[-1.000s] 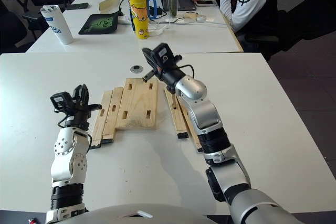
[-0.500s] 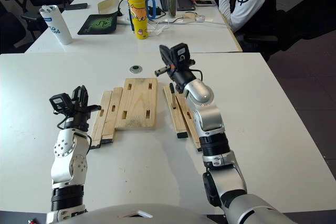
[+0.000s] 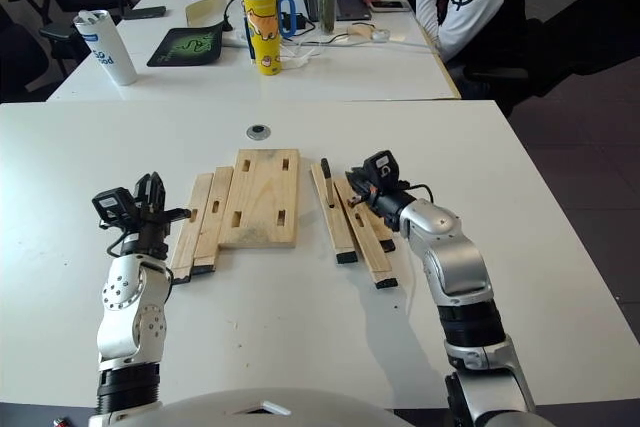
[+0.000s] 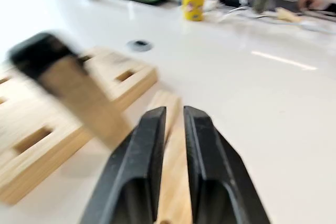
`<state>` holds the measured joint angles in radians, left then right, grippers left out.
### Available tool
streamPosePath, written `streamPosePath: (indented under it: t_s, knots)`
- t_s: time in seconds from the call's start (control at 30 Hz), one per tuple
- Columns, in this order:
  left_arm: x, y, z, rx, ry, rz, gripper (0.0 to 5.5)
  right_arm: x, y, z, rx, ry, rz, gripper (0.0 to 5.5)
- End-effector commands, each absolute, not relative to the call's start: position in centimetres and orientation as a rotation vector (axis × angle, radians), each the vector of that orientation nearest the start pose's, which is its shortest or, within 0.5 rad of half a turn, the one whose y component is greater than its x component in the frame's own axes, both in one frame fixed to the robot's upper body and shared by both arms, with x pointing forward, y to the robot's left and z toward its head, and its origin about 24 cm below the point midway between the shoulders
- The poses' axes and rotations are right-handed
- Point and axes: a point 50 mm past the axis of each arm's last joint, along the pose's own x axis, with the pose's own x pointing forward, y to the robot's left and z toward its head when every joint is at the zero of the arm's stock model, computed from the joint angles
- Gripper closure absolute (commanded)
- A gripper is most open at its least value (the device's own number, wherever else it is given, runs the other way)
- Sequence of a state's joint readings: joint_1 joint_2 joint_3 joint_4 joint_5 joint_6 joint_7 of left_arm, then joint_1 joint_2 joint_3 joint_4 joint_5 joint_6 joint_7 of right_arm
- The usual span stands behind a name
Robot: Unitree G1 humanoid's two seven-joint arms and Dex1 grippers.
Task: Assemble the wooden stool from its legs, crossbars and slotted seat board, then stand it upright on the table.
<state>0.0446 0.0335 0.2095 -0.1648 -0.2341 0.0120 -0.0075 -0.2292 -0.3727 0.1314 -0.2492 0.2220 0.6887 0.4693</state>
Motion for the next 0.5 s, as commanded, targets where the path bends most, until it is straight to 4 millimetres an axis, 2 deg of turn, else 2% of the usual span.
streamPosePath:
  t_s: [0.03,0.23,0.4,0.5]
  knots:
    - [23.7,20.6,7.1,-0.179,-0.141,0.195,4.88,25.7,-13.3,8.5,-0.13,0.385,0.708,4.19]
    - [23.3,20.8,7.0,-0.175,-0.135,0.211,4.88,24.9,-13.6,7.8,-0.051,0.492,0.667,3.3]
    - [23.4,20.6,7.0,-0.178,-0.134,0.209,4.88,24.7,-12.9,7.2,0.021,0.596,0.646,2.57]
    - [23.3,20.6,7.1,-0.18,-0.134,0.211,4.88,24.5,-12.9,6.9,0.025,0.641,0.618,2.57]
